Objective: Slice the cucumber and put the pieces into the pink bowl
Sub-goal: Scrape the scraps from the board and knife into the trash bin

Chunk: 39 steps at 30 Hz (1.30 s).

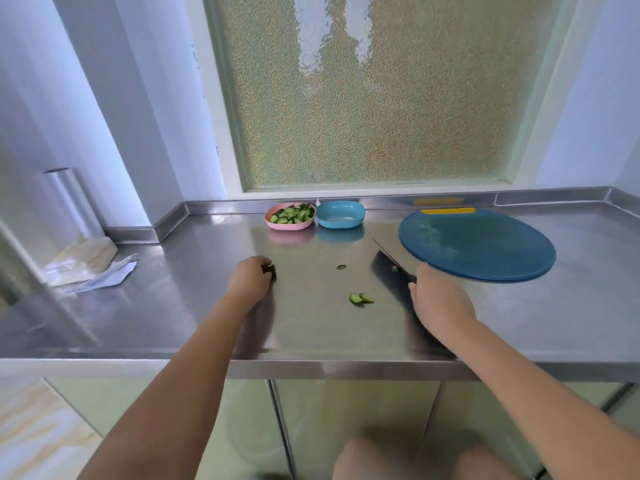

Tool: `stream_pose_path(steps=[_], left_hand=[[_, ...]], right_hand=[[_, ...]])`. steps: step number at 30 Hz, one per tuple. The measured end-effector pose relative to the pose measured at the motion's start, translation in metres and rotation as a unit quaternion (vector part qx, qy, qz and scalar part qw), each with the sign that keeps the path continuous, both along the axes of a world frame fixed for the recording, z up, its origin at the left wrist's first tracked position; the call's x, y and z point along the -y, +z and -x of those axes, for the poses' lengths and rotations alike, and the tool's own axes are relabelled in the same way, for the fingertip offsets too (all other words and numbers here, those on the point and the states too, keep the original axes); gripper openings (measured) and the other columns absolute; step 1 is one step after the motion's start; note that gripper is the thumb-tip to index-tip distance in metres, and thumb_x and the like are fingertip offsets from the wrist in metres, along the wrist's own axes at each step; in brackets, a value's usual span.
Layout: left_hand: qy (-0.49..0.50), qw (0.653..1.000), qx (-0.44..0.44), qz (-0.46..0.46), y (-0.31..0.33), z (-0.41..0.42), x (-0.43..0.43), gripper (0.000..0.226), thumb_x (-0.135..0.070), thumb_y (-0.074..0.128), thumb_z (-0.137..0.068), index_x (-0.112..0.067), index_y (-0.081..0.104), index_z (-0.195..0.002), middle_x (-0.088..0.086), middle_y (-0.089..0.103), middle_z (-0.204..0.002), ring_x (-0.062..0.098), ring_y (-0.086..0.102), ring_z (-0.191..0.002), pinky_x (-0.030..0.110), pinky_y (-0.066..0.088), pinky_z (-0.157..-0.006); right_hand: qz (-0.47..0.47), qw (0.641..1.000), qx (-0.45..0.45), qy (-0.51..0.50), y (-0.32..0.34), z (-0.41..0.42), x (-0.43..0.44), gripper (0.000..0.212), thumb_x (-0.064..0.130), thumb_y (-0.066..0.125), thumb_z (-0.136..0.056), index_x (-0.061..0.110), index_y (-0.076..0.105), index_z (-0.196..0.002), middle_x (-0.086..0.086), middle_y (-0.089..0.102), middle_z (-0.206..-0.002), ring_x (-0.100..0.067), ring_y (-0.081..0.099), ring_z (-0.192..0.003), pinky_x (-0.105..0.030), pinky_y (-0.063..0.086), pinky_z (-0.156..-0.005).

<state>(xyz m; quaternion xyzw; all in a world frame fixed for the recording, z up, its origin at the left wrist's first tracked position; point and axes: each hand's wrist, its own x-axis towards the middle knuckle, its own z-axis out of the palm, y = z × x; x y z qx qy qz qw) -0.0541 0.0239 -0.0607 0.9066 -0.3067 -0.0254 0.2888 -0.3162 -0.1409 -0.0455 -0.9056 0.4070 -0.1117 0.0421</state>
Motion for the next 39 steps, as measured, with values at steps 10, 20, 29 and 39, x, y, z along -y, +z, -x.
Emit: stream_pose_path(steps=[10, 20, 29, 39], left_hand=[[-0.151, 0.986, -0.037, 0.058, -0.003, 0.067, 0.019, 0.043, -0.007, 0.066, -0.081, -0.016, 0.059, -0.123, 0.001, 0.064, -0.118, 0.014, 0.059, -0.106, 0.012, 0.035, -0.084], [-0.027, 0.983, -0.075, 0.166, -0.027, 0.091, -0.066, 0.027, -0.008, 0.061, -0.085, -0.015, 0.062, -0.111, 0.006, 0.066, -0.103, 0.021, 0.064, -0.086, 0.033, 0.053, -0.084], [0.078, 0.994, 0.040, 0.068, -0.027, 0.065, -0.104, 0.011, -0.011, 0.049, -0.088, -0.004, 0.056, -0.091, 0.010, 0.056, -0.085, 0.032, 0.051, -0.090, 0.034, 0.033, -0.069], [-0.044, 0.981, -0.086, 0.168, -0.017, 0.072, -0.102, 0.033, -0.012, 0.049, -0.095, -0.019, 0.055, -0.126, 0.005, 0.064, -0.090, 0.021, 0.064, -0.073, 0.025, 0.055, -0.075]], right_hand=[[-0.014, 0.992, -0.030, 0.123, 0.006, -0.015, -0.032, 0.018, 0.031, 0.035, -0.103, 0.014, 0.040, -0.106, -0.007, 0.058, -0.086, -0.024, 0.052, -0.071, -0.036, 0.042, -0.061], [0.012, 0.983, -0.027, 0.182, 0.006, -0.006, -0.048, 0.017, 0.032, 0.037, -0.102, 0.016, 0.040, -0.099, -0.003, 0.057, -0.080, -0.025, 0.055, -0.071, -0.039, 0.046, -0.063], [0.013, 0.986, 0.018, 0.167, 0.019, -0.027, -0.060, 0.017, 0.030, 0.036, -0.102, 0.017, 0.033, -0.091, 0.002, 0.046, -0.067, -0.012, 0.042, -0.055, -0.028, 0.025, -0.045], [-0.030, 0.980, 0.065, 0.185, 0.017, -0.044, -0.073, 0.019, 0.031, 0.039, -0.101, 0.013, 0.039, -0.093, -0.003, 0.055, -0.076, -0.024, 0.052, -0.066, -0.035, 0.034, -0.054]])
